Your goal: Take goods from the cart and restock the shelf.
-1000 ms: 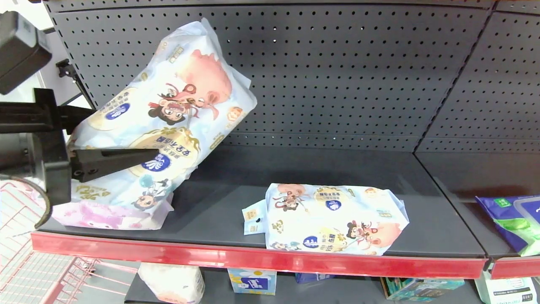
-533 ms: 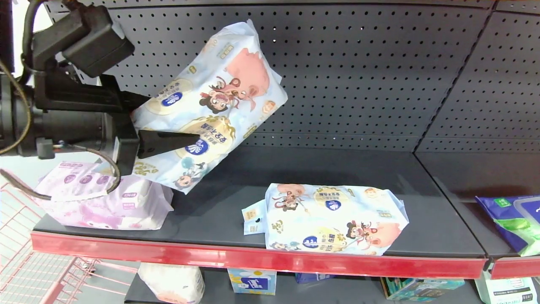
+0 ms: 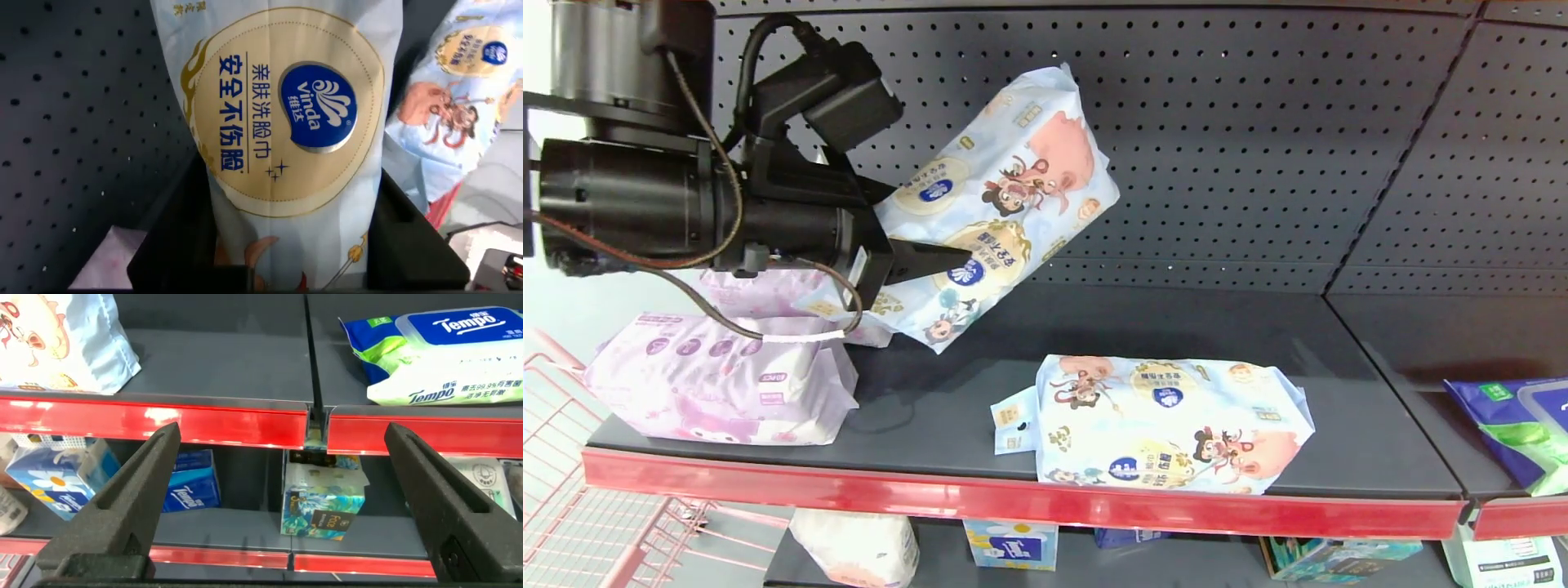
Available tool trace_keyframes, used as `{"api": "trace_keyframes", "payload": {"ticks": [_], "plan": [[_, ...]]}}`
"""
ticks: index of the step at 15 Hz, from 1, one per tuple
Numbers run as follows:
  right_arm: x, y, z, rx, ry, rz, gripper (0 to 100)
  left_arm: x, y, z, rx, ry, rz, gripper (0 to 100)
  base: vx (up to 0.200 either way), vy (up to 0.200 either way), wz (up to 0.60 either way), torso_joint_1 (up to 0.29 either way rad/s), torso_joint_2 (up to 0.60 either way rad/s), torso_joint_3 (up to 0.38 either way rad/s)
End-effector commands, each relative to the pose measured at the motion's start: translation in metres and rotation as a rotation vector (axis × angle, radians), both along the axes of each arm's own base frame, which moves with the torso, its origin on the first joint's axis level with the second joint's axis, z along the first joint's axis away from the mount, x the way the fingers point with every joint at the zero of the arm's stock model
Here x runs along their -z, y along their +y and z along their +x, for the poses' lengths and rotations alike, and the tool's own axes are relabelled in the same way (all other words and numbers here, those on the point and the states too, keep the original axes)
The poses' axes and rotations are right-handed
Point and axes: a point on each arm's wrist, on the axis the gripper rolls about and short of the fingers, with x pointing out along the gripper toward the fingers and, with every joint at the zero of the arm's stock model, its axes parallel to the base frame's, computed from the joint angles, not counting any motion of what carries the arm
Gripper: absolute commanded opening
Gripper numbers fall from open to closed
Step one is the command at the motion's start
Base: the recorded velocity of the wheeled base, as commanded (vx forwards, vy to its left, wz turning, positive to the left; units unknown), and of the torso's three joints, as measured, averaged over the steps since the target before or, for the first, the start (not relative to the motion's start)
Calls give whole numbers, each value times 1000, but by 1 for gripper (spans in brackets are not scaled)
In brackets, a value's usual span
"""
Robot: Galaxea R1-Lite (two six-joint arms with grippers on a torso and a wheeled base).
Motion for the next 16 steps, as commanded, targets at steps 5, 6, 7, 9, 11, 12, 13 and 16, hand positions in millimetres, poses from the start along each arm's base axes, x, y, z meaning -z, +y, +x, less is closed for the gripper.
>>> {"api": "trace_keyframes", "payload": {"ticks": [5,6,7,9,11,12,13,16], "plan": [[0,0,0,-1,2,0,100,25,-18,28,43,23,78,0,0,0,0,0,0,0],[0,0,0,0,2,0,100,26,-20,31,45,19,81,0,0,0,0,0,0,0],[0,0,0,0,2,0,100,27,-22,35,47,20,82,0,0,0,0,0,0,0],[0,0,0,-1,2,-2,100,30,-27,44,61,7,98,0,0,0,0,0,0,0],[0,0,0,0,2,0,100,35,-31,48,83,-11,131,0,0,0,0,0,0,0],[0,0,0,-1,2,0,100,40,-33,52,102,-24,162,0,0,0,0,0,0,0],[0,0,0,-1,0,-2,100,43,-34,54,109,-29,174,0,0,0,0,0,0,0],[0,0,0,0,2,0,100,49,-41,68,147,-84,230,0,0,0,0,0,0,0]]}}
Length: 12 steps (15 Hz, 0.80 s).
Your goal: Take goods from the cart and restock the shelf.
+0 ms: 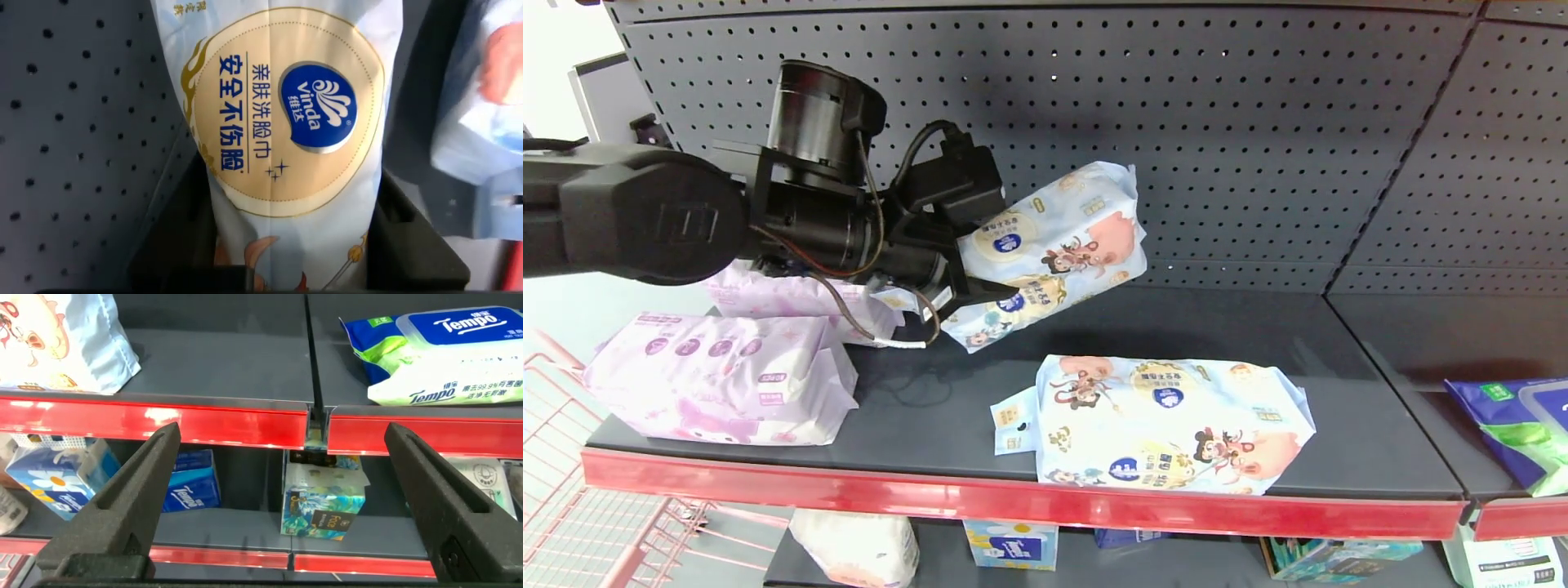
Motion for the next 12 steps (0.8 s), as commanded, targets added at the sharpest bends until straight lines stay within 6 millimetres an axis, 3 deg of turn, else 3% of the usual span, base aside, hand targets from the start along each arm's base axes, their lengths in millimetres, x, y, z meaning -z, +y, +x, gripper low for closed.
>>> {"api": "trace_keyframes", "payload": {"ticks": [1,12], "plan": [[0,0,0,-2,0,0,100,9,-7,13,15,-9,27,0,0,0,0,0,0,0],[0,0,0,-2,0,0,100,35,-27,24,80,5,98,0,0,0,0,0,0,0]]}}
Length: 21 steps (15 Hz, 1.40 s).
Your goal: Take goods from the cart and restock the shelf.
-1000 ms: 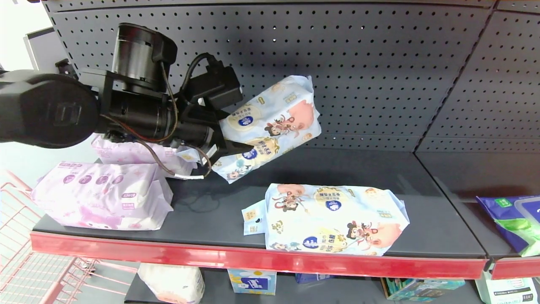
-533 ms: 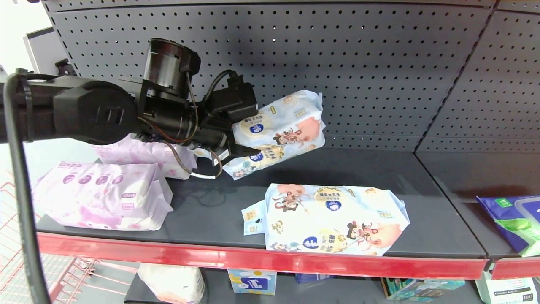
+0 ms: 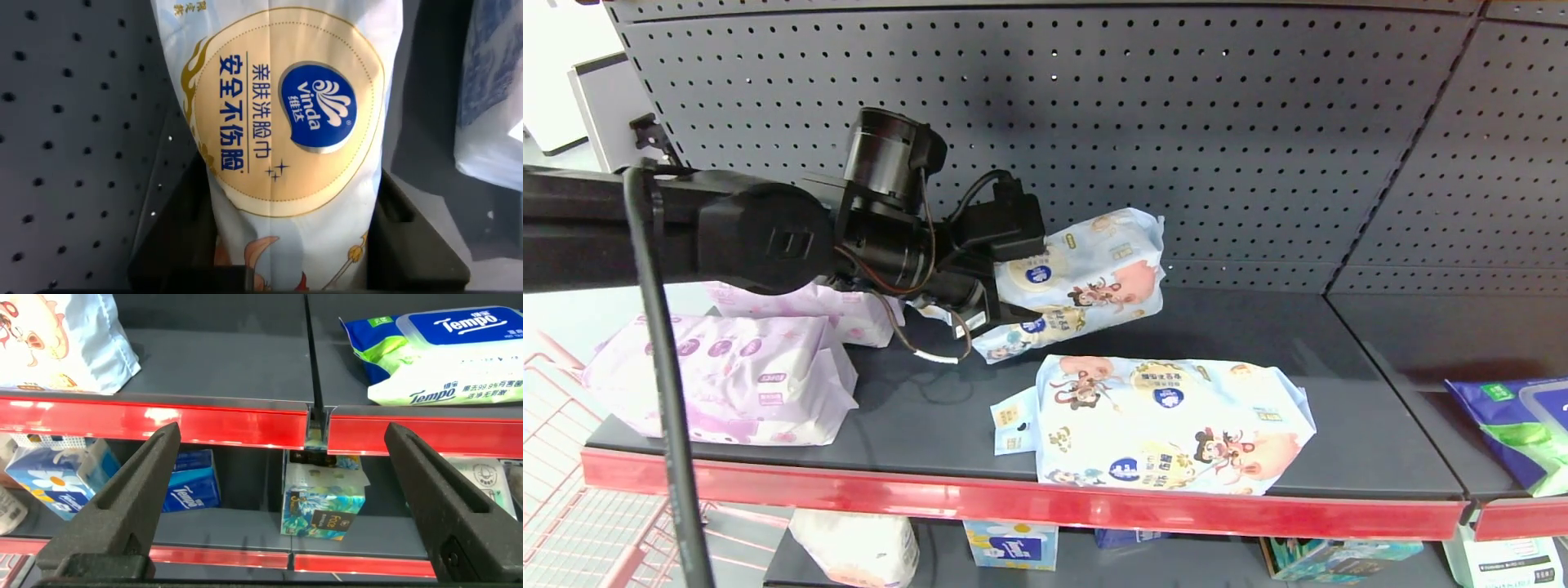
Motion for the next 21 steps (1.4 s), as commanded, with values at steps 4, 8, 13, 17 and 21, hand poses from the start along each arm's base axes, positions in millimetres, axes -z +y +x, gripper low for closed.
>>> {"api": "trace_keyframes", "payload": {"ticks": [4,8,13,17,21], "plan": [[0,0,0,0,2,0,100,8,-8,12,0,2,6,0,0,0,0,0,0,0],[0,0,0,0,2,-2,100,8,-9,14,-4,-32,39,0,0,0,0,0,0,0],[0,0,0,-2,2,-2,100,10,-11,14,-2,-33,47,0,0,0,0,0,0,0],[0,0,0,0,2,-2,100,13,-13,15,-9,-31,58,0,0,0,0,0,0,0],[0,0,0,-2,2,0,100,16,-15,15,-16,-31,67,0,0,0,0,0,0,0]]}}
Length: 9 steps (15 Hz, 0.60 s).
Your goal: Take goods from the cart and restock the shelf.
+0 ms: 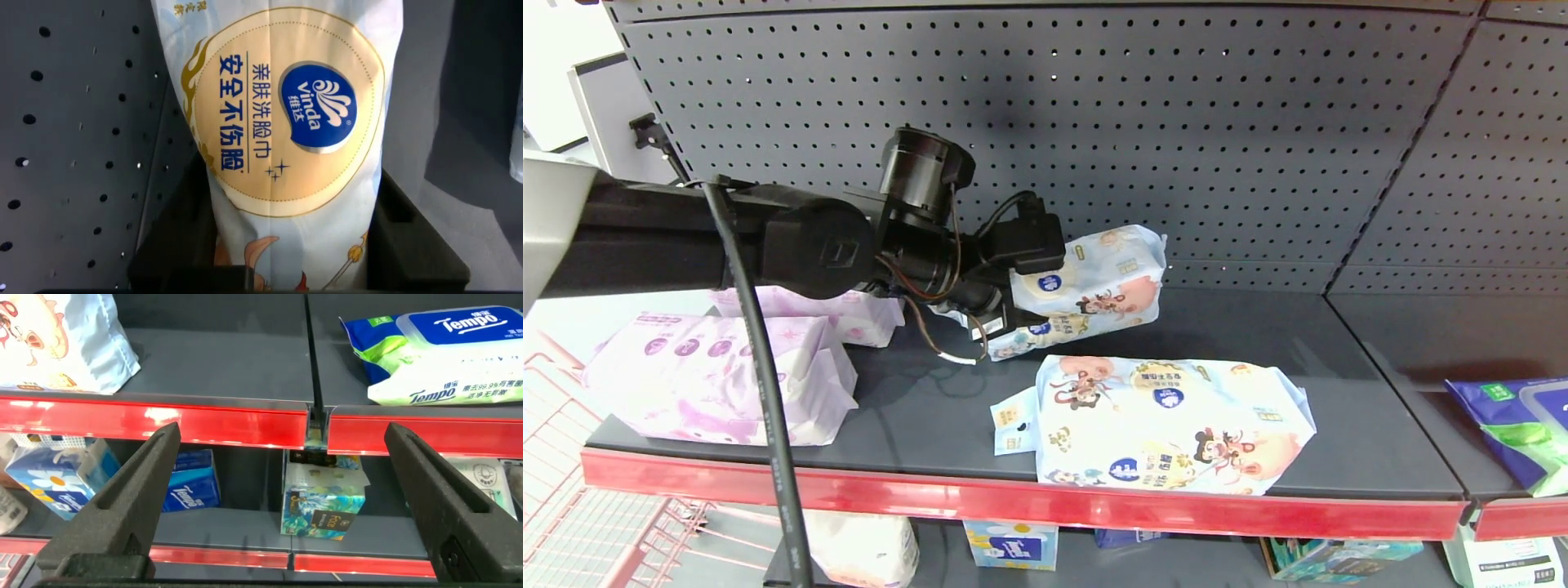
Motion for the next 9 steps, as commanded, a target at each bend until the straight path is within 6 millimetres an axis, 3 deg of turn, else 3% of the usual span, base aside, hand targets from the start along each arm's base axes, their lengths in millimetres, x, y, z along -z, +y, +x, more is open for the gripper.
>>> {"api": "trace_keyframes", "payload": {"ticks": [1,2,3,9], "plan": [[0,0,0,0,2,0,100,1,0,0,2,3,2,0,0,0,0,0,0,0],[0,0,0,-2,0,0,100,1,0,0,4,-3,6,0,0,0,0,0,0,0],[0,0,0,0,2,0,100,0,0,0,6,-6,6,100,0,0,0,0,0,0],[0,0,0,-2,0,0,100,-1,1,0,-2,-6,0,100,0,0,0,0,0,0]]}}
